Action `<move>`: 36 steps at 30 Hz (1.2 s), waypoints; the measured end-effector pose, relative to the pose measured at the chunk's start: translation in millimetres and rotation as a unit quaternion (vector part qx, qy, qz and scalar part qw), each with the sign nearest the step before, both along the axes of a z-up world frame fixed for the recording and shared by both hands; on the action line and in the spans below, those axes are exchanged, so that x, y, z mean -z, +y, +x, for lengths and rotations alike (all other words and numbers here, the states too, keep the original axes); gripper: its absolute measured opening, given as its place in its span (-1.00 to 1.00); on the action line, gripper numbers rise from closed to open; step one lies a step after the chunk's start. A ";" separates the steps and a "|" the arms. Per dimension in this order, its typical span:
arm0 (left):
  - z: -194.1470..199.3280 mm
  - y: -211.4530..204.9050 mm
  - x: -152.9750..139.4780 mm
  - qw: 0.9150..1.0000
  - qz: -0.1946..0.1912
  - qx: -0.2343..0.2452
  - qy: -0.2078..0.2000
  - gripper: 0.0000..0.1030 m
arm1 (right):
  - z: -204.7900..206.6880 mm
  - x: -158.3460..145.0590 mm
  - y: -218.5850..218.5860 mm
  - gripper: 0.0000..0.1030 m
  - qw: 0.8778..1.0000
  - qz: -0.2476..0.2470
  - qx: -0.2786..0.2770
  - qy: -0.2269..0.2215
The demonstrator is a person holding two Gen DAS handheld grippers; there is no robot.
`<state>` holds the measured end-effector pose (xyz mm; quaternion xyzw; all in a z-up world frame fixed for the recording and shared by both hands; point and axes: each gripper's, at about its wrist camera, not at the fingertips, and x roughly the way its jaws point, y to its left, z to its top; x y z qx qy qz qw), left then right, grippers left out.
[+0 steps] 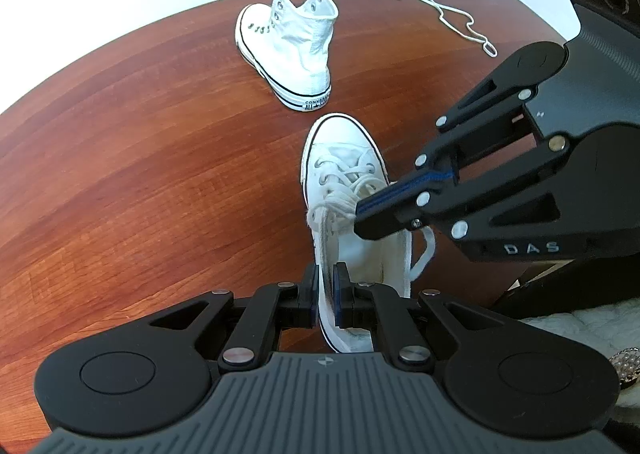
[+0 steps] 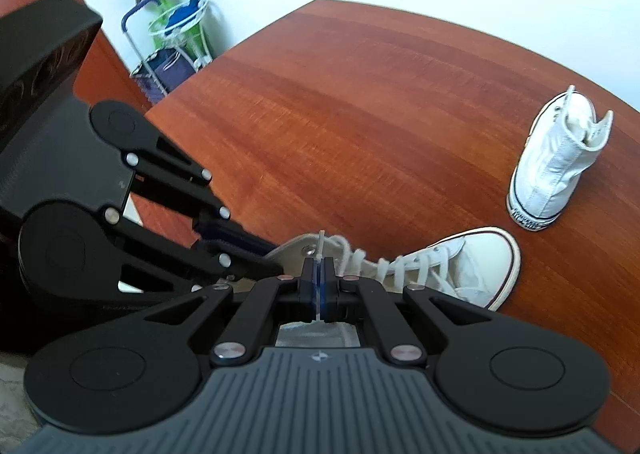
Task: Lace up shoes with both hands
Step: 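Grasp the sneaker collar with the left gripper while the right gripper holds the lace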
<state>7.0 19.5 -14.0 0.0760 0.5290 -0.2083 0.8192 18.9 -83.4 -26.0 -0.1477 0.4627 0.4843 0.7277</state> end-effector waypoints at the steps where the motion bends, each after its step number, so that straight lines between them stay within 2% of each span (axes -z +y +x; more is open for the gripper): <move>1: 0.4 -0.1 0.5 1.000 0.000 0.000 0.000 -0.85 | -0.9 1.6 1.7 -0.98 1.000 -0.008 -0.009 0.001; 10: 0.3 -2.3 2.7 1.000 0.008 0.010 -0.005 -0.84 | -2.8 7.2 6.6 -0.98 0.999 -0.025 -0.042 0.007; 18: -2.2 -4.4 2.5 1.000 0.009 0.020 -0.008 -0.84 | -0.5 8.9 8.8 -0.98 0.998 -0.032 -0.045 0.002; 34: 3.5 27.1 -17.4 0.999 0.003 -0.018 -0.035 -0.79 | 1.1 9.8 13.6 -0.97 0.999 -0.021 -0.030 -0.018; 36: 5.9 27.0 -13.8 0.999 0.012 0.002 -0.035 -0.79 | 0.7 9.3 14.8 -0.97 0.999 -0.020 -0.027 -0.020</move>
